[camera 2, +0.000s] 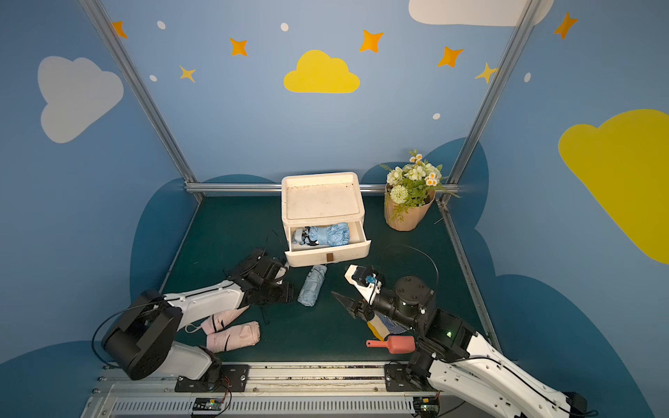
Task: Place the umbrella in the drawer by color
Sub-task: Pick up the umbrella from the center of the board.
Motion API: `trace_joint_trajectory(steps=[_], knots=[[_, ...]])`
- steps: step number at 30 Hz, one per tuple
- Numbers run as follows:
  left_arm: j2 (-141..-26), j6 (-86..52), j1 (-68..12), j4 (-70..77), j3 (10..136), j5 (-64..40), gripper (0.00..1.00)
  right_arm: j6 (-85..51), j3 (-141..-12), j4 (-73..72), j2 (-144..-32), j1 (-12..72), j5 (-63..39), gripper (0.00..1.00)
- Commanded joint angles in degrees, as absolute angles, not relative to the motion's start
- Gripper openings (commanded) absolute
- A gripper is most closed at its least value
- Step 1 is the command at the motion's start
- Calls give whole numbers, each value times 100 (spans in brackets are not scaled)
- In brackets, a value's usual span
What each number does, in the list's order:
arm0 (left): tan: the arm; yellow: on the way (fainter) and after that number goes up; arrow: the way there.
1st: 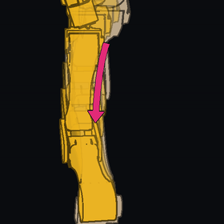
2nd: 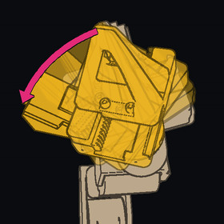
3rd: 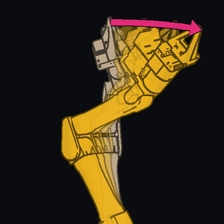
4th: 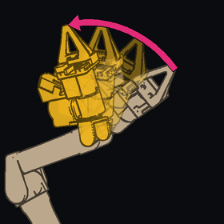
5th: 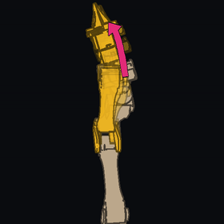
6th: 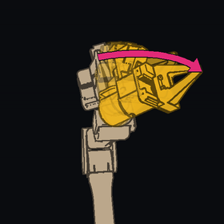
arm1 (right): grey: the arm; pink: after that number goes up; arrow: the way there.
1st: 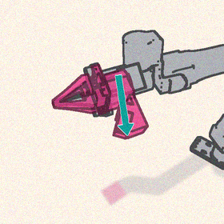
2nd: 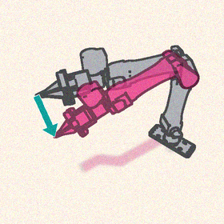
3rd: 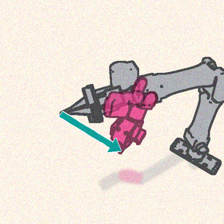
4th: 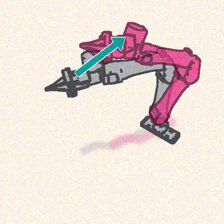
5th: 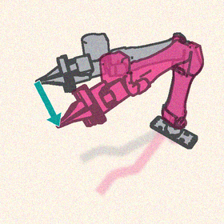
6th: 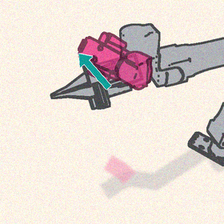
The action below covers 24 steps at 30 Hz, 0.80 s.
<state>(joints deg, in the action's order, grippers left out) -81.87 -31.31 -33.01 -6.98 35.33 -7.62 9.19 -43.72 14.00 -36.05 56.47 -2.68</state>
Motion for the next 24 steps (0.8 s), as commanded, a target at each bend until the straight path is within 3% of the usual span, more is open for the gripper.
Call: trace_joint_trajectory(steps=[1,7,13,21,24], knots=[[-7696,-3588,-3331,-595,3255,-955,64,886,-4518,1311,-3619,5659,-276,75],[-5713,-4107,-3540,80,2181,-528,67,886,-4526,1322,-3639,5660,-264,75],[-3928,-3507,-4263,404,1623,640,67,873,-4526,1249,-3663,5658,-299,75],[-5059,-2682,-4966,995,2091,1233,65,791,-4527,1283,-3580,5660,-266,75],[-5708,-2422,-5559,602,2688,2050,64,733,-4509,1314,-3478,5660,-208,75]])
